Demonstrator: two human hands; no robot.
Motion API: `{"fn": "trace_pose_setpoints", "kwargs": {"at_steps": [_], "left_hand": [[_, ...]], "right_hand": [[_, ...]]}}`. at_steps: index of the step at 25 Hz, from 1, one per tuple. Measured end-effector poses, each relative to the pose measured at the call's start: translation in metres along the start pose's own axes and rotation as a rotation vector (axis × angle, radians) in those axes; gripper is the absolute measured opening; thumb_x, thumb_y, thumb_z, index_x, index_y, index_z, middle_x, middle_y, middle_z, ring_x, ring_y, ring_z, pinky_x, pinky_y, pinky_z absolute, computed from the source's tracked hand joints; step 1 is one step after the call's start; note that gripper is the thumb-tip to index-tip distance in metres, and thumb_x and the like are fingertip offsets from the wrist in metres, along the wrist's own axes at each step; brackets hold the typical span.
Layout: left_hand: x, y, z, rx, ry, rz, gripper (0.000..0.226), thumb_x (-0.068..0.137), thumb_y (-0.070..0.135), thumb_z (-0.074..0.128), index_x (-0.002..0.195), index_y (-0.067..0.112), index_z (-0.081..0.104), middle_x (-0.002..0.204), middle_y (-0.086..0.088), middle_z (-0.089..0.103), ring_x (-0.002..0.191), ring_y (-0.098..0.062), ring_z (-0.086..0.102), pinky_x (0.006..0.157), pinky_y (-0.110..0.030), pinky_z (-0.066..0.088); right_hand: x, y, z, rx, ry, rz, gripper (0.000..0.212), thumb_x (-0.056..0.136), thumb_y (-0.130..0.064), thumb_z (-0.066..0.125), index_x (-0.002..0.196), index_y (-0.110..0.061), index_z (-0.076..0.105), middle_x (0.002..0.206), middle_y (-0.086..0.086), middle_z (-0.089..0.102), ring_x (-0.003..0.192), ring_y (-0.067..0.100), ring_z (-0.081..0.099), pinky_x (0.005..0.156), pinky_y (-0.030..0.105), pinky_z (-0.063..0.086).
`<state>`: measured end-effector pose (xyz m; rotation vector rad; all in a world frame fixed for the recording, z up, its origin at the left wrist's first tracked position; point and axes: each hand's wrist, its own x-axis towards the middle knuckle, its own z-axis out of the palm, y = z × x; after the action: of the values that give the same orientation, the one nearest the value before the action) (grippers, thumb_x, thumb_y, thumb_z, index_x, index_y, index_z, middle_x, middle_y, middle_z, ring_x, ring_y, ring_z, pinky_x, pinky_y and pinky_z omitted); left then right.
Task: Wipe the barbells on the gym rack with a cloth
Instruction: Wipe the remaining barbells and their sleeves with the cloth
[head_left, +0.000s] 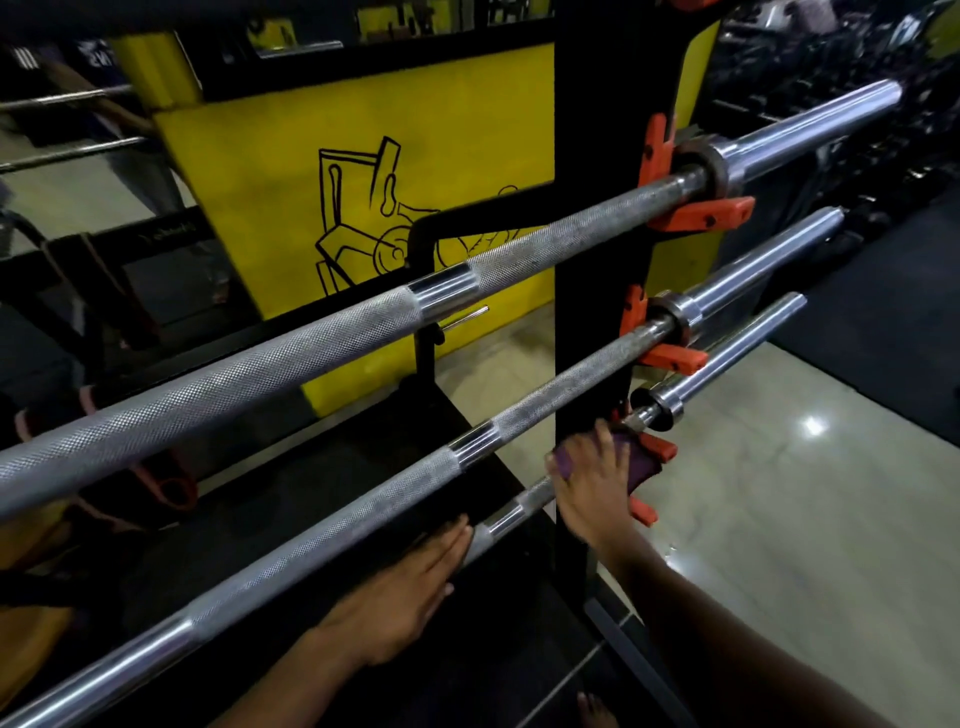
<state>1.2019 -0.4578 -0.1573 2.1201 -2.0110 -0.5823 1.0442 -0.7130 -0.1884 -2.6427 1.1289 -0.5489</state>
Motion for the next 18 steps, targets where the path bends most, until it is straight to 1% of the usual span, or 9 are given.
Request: {"fn": "trace_pose_setpoints", "kwargs": {"at_steps": [2,4,7,8,11,13,15,17,18], "left_hand": [[0.003,0.001,-0.004,-0.041,-0.016,0.011,0.063,0.108,0.034,0.031,0.159,0.026,-0.005,0.164,0.016,-0.017,0.149,0.006,-0.014,0.122,-0.017,-0.003],[0.01,0.003,-0.006,-0.051,-0.031,0.035,0.063,0.108,0.034,0.031,0.16,0.026,-0.003,0.164,0.017,-0.017,0.149,0.005,-0.014,0.122,-0.018,-0.003],[0.026,0.008,-0.005,-0.035,-0.035,0.058,0.062,0.109,0.031,0.032,0.16,0.026,-0.003,0.164,0.017,-0.018,0.15,0.004,-0.014,0.123,-0.019,-0.002],[0.03,0.008,-0.005,-0.032,-0.036,0.06,0.062,0.109,0.03,0.032,0.16,0.026,-0.003,0.164,0.017,-0.019,0.15,0.004,-0.014,0.123,-0.019,-0.002],[0.033,0.007,0.0,-0.007,-0.019,0.051,0.062,0.109,0.03,0.031,0.16,0.028,-0.004,0.164,0.018,-0.02,0.15,0.003,-0.014,0.124,-0.023,-0.001],[0.033,0.007,0.001,-0.004,-0.018,0.043,0.062,0.109,0.03,0.032,0.16,0.027,-0.002,0.164,0.018,-0.018,0.15,0.003,-0.013,0.125,-0.024,0.0],[0.034,0.006,0.002,-0.011,-0.002,0.046,0.061,0.108,0.03,0.032,0.16,0.026,0.0,0.165,0.017,-0.017,0.151,0.002,-0.012,0.125,-0.025,0.002],[0.034,0.005,0.002,-0.032,0.0,0.052,0.061,0.108,0.029,0.033,0.161,0.024,0.002,0.166,0.014,-0.014,0.152,-0.001,-0.008,0.125,-0.027,0.006],[0.034,0.004,0.004,-0.039,-0.001,0.053,0.061,0.108,0.028,0.033,0.161,0.023,0.003,0.167,0.013,-0.013,0.153,-0.003,-0.007,0.126,-0.028,0.008]], "right_hand": [[-0.023,-0.024,0.006,0.013,-0.076,-0.108,0.045,0.1,-0.049,0.027,0.122,-0.023,0.056,0.135,0.0,0.053,0.149,0.029,0.023,0.119,0.064,0.015],[-0.041,-0.029,0.007,0.05,-0.132,-0.198,0.043,0.102,-0.049,0.03,0.133,-0.028,0.05,0.144,-0.006,0.045,0.152,0.024,0.016,0.121,0.06,0.007],[-0.025,0.007,0.004,0.043,-0.079,-0.301,0.036,0.102,-0.038,0.044,0.137,-0.029,0.046,0.145,-0.006,0.047,0.151,0.022,0.022,0.12,0.061,0.019],[-0.012,0.025,0.003,0.065,-0.054,-0.248,0.035,0.102,-0.037,0.045,0.136,-0.028,0.046,0.145,-0.004,0.047,0.15,0.023,0.024,0.12,0.059,0.021],[0.02,0.064,0.001,0.056,-0.032,-0.072,0.038,0.105,-0.044,0.033,0.133,-0.026,0.05,0.144,-0.004,0.046,0.151,0.024,0.024,0.124,0.05,0.017],[0.022,0.062,0.005,0.178,0.037,-0.012,0.029,0.105,-0.034,0.043,0.128,-0.022,0.054,0.14,-0.002,0.049,0.149,0.028,0.028,0.122,0.05,0.02],[0.007,0.03,-0.004,0.565,0.139,0.161,0.022,0.105,-0.026,0.049,0.125,-0.019,0.056,0.136,0.004,0.054,0.141,0.024,0.041,0.113,0.051,0.036],[-0.015,-0.001,-0.02,1.024,0.24,0.51,0.029,0.105,-0.036,0.045,0.127,-0.019,0.054,0.124,0.005,0.059,0.114,0.011,0.061,0.089,0.036,0.054],[-0.027,-0.006,-0.019,1.201,0.294,0.736,0.034,0.106,-0.039,0.043,0.131,-0.019,0.053,0.119,0.004,0.062,0.1,0.01,0.066,0.077,0.032,0.056]]}}
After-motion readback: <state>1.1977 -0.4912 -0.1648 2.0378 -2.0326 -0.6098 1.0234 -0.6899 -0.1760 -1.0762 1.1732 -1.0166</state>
